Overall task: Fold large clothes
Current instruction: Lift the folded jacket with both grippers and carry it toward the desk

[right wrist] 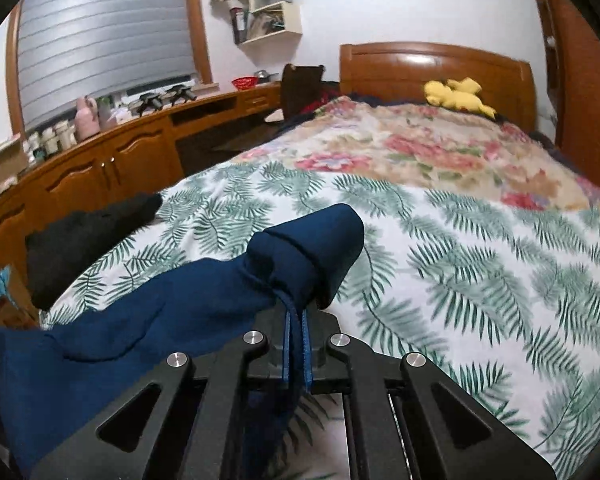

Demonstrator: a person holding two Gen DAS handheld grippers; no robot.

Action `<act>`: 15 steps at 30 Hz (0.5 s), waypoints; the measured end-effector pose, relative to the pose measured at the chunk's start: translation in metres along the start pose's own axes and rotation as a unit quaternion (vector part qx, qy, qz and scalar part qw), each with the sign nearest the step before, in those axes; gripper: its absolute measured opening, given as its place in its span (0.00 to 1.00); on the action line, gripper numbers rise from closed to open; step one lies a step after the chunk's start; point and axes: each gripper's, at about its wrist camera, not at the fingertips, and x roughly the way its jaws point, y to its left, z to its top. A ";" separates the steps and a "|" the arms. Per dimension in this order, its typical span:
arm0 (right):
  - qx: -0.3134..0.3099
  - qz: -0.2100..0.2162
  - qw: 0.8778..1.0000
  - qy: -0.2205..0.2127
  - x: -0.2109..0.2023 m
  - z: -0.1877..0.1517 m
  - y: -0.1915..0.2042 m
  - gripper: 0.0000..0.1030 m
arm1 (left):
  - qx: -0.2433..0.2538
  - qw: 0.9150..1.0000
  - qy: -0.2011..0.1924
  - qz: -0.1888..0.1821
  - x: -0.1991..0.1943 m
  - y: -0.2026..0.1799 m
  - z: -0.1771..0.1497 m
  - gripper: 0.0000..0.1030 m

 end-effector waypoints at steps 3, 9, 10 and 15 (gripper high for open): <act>-0.023 -0.005 1.000 -0.003 0.007 0.020 0.023 0.02 | -0.003 1.000 -0.019 0.012 -0.010 0.024 0.007 0.06; -0.068 -0.009 0.998 -0.003 0.042 0.066 0.086 0.02 | -0.013 0.998 -0.045 0.043 -0.030 0.093 0.025 0.06; -0.076 -0.007 0.997 -0.003 0.049 0.074 0.098 0.02 | -0.016 0.997 -0.048 0.050 -0.034 0.107 0.029 0.06; -0.104 0.007 0.994 -0.020 0.086 0.122 0.168 0.02 | -0.023 0.990 -0.087 0.105 -0.069 0.165 0.053 0.06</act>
